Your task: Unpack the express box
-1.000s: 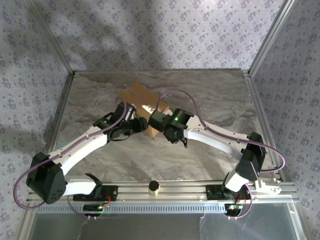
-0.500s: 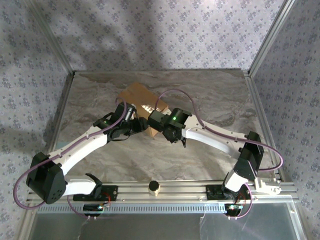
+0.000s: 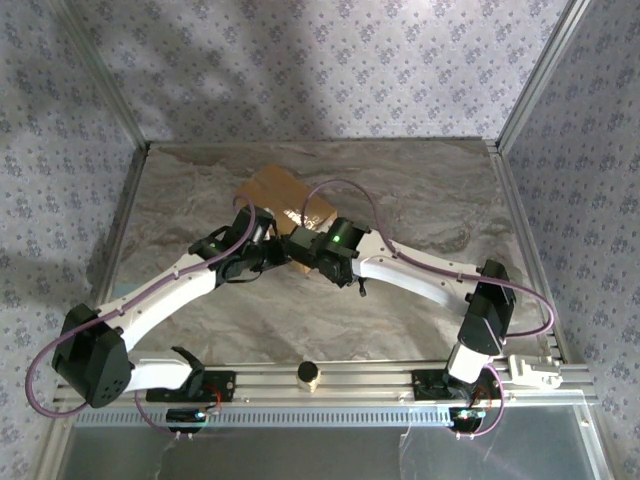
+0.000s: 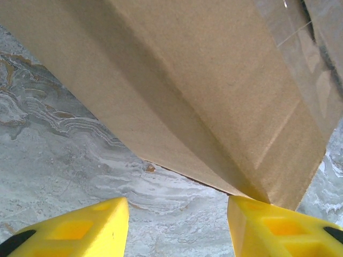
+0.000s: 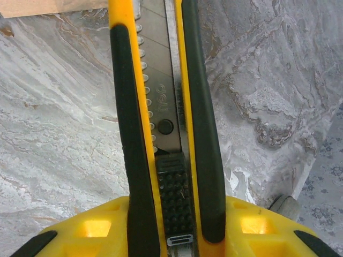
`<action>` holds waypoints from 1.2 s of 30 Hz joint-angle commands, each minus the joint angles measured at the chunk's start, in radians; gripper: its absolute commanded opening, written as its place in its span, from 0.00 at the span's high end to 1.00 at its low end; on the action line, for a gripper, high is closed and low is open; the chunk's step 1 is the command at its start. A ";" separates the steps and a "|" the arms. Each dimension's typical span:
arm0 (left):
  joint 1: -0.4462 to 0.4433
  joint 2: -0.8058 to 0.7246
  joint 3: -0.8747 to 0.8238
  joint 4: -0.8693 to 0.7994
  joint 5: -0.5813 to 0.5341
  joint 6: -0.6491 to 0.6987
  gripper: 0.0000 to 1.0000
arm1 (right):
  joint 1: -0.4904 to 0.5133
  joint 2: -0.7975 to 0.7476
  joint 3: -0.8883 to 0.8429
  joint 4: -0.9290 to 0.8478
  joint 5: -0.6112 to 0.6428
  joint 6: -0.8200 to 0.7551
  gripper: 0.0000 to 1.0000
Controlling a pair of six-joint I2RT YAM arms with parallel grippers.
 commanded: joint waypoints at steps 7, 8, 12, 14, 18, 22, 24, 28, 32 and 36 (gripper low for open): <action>-0.036 0.025 0.005 0.073 -0.002 -0.030 0.48 | 0.025 -0.004 0.039 0.017 -0.062 -0.002 1.00; -0.039 0.026 0.005 0.073 -0.004 -0.032 0.48 | 0.025 -0.006 0.038 0.022 -0.072 -0.002 1.00; -0.041 0.029 0.007 0.074 -0.006 -0.035 0.48 | 0.027 -0.019 0.015 0.053 -0.109 -0.010 1.00; -0.041 0.028 0.006 0.073 -0.010 -0.035 0.49 | 0.027 -0.022 -0.001 0.069 -0.132 -0.010 1.00; -0.040 0.028 0.007 0.071 -0.017 -0.036 0.48 | 0.025 -0.037 -0.037 0.112 -0.184 -0.021 1.00; -0.040 0.028 0.009 0.057 -0.026 -0.034 0.48 | 0.019 -0.061 -0.070 0.153 -0.225 -0.038 1.00; -0.041 0.027 0.013 0.049 -0.031 -0.032 0.48 | 0.017 -0.071 -0.078 0.164 -0.237 -0.043 1.00; -0.040 0.026 0.019 0.038 -0.039 -0.032 0.49 | 0.013 -0.084 -0.094 0.187 -0.270 -0.062 1.00; -0.040 0.024 0.033 0.021 -0.053 -0.023 0.49 | 0.015 -0.083 -0.081 0.197 -0.307 -0.080 1.00; -0.040 0.025 0.043 0.008 -0.061 -0.014 0.49 | 0.022 -0.089 -0.083 0.207 -0.325 -0.089 1.00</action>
